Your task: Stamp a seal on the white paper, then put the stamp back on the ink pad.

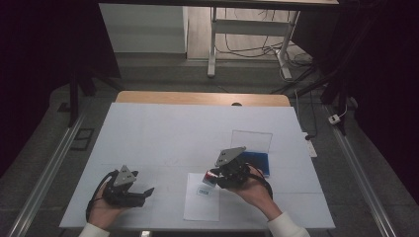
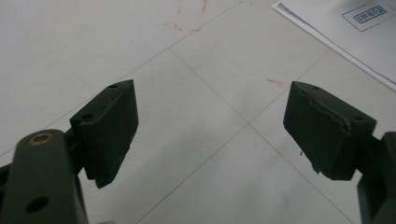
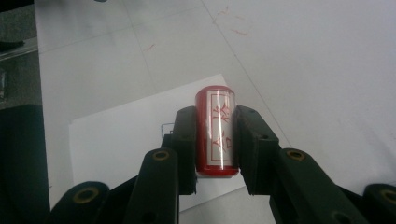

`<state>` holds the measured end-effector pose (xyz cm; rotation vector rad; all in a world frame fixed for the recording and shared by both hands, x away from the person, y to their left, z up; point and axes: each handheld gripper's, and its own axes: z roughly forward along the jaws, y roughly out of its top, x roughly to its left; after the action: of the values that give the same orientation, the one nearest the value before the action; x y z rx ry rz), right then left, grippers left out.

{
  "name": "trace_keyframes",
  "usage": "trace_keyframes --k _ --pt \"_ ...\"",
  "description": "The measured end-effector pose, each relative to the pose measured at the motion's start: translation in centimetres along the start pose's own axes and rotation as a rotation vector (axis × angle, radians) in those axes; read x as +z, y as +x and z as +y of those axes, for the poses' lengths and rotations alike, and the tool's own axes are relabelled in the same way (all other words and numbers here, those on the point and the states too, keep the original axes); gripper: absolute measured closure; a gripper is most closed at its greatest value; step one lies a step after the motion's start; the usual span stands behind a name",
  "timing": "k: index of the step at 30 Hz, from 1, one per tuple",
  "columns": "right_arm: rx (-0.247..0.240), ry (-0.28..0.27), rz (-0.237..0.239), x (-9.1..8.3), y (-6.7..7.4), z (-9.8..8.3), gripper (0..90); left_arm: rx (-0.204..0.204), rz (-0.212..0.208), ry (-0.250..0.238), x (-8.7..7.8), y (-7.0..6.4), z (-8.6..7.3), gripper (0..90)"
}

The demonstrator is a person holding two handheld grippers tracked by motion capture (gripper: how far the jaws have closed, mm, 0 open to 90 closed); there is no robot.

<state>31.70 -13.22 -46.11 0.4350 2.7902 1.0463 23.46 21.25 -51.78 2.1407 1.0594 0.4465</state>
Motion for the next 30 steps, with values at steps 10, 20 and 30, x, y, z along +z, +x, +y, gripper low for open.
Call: trace_keyframes --k 10,20,30 --pt "-0.001 -0.021 -0.030 -1.3 -0.6 -0.1 69.2 0.002 0.000 -0.001 0.0 0.0 0.0 18.5" --pt "0.041 -0.050 -0.092 -3.3 -2.3 -0.9 69.2 0.004 0.001 -0.002 0.0 -0.1 0.0 18.5" --pt "0.124 -0.062 -0.170 -5.7 -5.0 -2.9 69.2 0.010 0.008 -0.006 -0.2 -0.2 0.1 18.5"
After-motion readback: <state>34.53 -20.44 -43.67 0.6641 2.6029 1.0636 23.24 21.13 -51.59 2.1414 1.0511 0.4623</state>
